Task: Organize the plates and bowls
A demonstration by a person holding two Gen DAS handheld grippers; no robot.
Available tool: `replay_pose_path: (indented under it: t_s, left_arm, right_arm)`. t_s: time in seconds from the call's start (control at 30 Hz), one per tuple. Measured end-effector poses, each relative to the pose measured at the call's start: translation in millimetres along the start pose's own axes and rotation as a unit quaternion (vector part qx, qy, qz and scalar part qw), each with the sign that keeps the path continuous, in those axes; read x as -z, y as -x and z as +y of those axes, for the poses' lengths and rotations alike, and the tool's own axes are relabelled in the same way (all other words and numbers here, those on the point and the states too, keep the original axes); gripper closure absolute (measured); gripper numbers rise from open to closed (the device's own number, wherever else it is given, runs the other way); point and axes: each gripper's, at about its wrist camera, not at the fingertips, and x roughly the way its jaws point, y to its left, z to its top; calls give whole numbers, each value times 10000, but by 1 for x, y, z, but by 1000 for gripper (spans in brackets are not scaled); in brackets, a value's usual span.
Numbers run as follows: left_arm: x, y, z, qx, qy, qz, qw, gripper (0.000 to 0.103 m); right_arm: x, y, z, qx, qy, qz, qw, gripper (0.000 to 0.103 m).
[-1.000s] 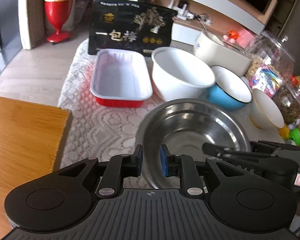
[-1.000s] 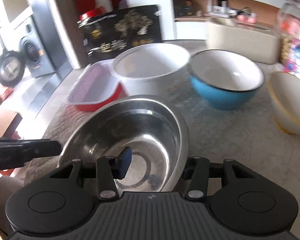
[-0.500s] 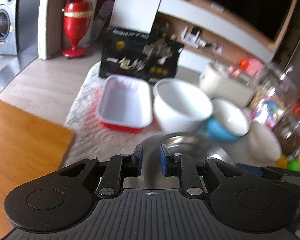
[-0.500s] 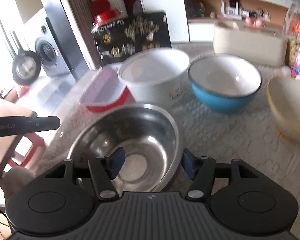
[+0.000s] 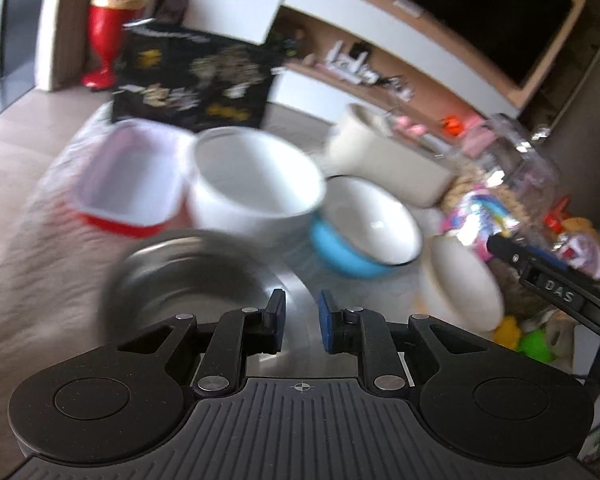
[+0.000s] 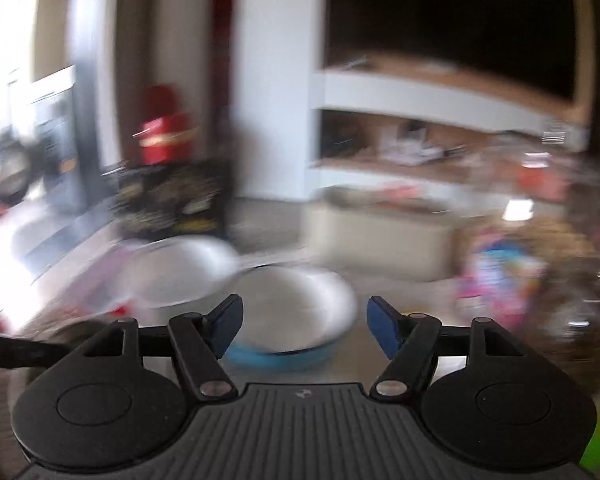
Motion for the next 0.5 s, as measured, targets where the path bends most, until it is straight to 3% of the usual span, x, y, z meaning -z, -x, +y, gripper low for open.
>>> replay_pose_path:
  t_s: [0.2, 0.4, 0.5]
  left_arm:
    - [10, -60, -66, 555, -217, 314, 9977, 82]
    - [8, -128, -99, 750, 173, 744, 9943, 82]
    - [3, -149, -108, 720, 202, 750, 9944, 82]
  right_arm:
    - [3, -17, -91, 288, -1311, 568, 9893, 33]
    - [19, -70, -120, 469, -1218, 1164, 9846, 34]
    - [25, -95, -134, 249, -1240, 1371, 9824, 41]
